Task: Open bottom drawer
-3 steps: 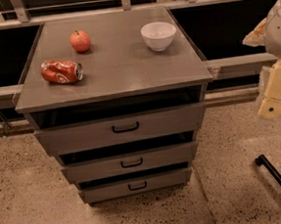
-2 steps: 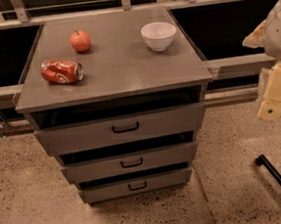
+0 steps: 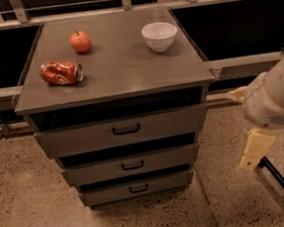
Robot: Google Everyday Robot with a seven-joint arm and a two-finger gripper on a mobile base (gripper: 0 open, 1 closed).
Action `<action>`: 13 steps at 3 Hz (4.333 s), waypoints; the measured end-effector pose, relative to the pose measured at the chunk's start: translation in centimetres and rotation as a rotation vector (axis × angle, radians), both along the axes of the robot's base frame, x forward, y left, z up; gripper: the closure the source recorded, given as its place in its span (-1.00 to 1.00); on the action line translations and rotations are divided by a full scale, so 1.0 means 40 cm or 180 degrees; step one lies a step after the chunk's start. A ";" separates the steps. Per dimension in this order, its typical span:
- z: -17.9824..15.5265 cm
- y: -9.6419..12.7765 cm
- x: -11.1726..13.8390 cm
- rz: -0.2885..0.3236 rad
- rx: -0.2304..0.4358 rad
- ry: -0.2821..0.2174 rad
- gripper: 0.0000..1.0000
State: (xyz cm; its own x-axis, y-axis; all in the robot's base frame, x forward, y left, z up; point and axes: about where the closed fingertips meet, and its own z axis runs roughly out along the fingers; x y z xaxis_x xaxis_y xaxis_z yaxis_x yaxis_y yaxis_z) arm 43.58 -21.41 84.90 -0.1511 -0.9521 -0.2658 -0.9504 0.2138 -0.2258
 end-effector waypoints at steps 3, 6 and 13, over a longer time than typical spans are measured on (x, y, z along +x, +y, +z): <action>-0.138 0.065 -0.008 0.0384 0.0085 -0.0083 -1.00; -0.445 0.372 0.066 0.1418 0.0411 -0.0270 -1.00; -1.204 0.164 0.268 0.1300 0.0761 0.0025 -1.00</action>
Offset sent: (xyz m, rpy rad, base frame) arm -0.0064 0.0089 -0.0360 -0.0042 0.0006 0.0445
